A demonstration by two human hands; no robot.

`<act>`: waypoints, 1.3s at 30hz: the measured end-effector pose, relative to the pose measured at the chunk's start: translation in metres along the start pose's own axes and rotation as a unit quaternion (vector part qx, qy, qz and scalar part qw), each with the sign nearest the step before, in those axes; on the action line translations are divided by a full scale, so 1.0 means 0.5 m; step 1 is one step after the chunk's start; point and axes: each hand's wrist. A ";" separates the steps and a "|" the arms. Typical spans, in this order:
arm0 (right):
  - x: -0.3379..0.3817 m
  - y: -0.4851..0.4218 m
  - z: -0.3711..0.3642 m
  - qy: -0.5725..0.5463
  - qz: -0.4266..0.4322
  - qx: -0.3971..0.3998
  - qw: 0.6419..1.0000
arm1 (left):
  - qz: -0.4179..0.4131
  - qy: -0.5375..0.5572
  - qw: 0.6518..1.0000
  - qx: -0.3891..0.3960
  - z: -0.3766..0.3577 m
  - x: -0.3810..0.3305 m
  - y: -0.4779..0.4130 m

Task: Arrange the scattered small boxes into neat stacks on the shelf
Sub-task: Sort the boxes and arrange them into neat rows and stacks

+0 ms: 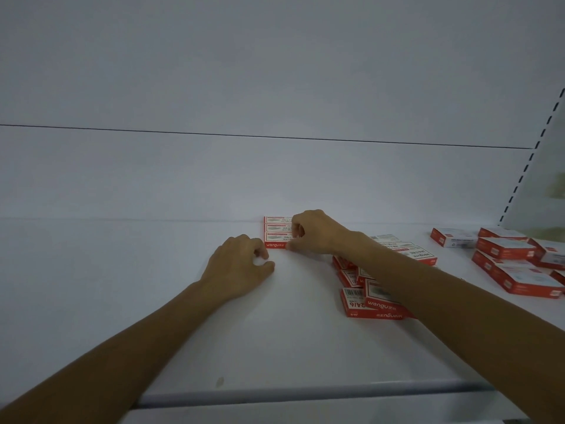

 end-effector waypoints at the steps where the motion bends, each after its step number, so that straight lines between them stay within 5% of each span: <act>1: -0.006 0.004 0.006 -0.007 0.009 0.006 1.000 | -0.002 0.005 1.000 0.002 0.001 -0.004 -0.001; 12: -0.130 0.087 0.095 -0.047 -0.013 -0.045 0.998 | -0.050 0.092 0.991 0.078 -0.041 -0.123 -0.016; 28: -0.186 0.140 0.123 -0.094 -0.007 0.161 0.983 | -0.042 0.111 0.990 0.073 -0.083 -0.199 -0.019; 39: -0.226 0.170 0.136 -0.059 -0.007 0.170 0.984 | -0.027 0.108 0.992 0.067 -0.105 -0.249 -0.033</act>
Point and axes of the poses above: each hand's wrist, its own y-axis away from the middle knuckle, its own z-axis out of the back of the hand, x = y × z, and after that the axes turned 1 degree about y, right-handed
